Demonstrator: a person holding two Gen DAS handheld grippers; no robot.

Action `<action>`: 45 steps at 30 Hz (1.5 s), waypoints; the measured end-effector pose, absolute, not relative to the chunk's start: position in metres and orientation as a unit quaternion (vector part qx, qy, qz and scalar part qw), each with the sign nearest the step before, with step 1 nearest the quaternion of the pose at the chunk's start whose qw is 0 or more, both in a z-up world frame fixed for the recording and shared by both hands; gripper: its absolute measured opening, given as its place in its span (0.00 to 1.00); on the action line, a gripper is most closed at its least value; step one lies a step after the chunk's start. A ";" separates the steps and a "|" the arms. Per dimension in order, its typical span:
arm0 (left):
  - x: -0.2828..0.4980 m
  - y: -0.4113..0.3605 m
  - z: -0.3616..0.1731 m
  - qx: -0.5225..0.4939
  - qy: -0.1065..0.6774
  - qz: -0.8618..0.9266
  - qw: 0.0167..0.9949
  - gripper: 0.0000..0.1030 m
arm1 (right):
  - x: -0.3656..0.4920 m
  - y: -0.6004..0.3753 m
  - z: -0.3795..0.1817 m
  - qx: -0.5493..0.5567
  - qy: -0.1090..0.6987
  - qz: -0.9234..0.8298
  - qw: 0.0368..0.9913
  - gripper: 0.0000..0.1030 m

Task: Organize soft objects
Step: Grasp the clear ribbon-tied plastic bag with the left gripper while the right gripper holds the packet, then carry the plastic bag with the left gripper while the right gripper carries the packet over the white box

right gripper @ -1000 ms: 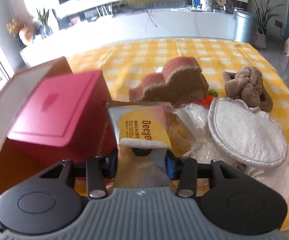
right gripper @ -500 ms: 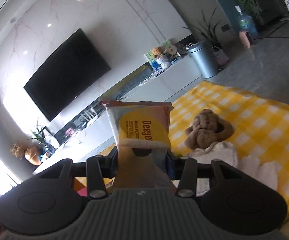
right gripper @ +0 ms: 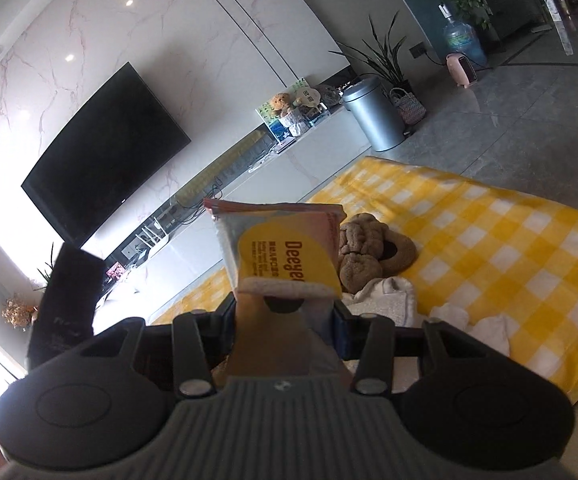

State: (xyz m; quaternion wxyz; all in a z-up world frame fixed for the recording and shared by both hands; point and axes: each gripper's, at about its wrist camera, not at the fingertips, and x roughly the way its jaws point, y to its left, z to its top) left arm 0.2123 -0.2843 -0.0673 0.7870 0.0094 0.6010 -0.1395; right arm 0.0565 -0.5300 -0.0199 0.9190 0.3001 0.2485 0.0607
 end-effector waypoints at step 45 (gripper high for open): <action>0.127 -0.182 0.053 0.004 0.525 -0.178 0.832 0.47 | 0.064 -0.503 -0.020 0.254 0.270 0.121 0.921 0.44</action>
